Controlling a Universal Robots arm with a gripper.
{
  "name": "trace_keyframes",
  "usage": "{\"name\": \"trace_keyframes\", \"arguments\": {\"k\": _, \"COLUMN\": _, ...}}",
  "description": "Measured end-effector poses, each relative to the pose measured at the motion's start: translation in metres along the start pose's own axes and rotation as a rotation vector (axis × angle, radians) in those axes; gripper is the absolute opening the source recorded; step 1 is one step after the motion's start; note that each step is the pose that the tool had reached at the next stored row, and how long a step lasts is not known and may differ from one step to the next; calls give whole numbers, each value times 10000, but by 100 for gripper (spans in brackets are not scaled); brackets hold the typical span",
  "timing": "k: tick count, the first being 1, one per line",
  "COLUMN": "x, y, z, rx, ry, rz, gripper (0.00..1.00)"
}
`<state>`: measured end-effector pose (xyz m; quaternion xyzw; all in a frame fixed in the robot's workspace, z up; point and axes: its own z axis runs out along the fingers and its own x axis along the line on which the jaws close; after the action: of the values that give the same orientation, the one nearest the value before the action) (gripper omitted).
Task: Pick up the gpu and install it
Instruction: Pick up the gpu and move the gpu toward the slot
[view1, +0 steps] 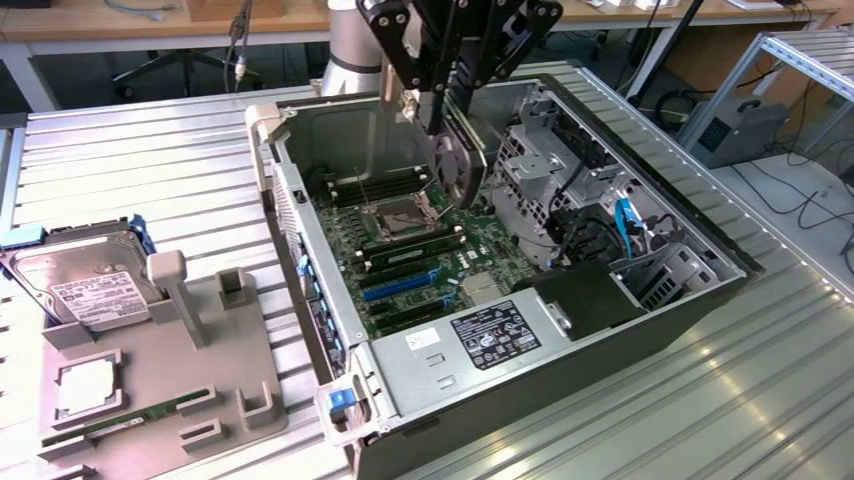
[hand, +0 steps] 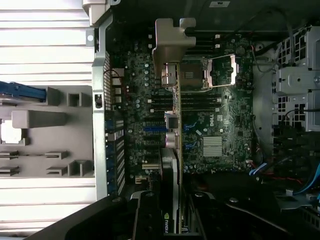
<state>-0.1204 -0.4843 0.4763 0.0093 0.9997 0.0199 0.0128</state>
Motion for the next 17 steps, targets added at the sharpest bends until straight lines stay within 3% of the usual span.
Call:
{"name": "trace_keyframes", "arguments": {"k": 10, "x": -311, "y": 5, "z": 8, "rx": -1, "ry": 0, "rz": -1, "gripper": 27}}
{"name": "trace_keyframes", "arguments": {"k": 17, "x": -617, "y": 11, "z": 16, "rx": -1, "ry": 0, "rz": -1, "gripper": 27}}
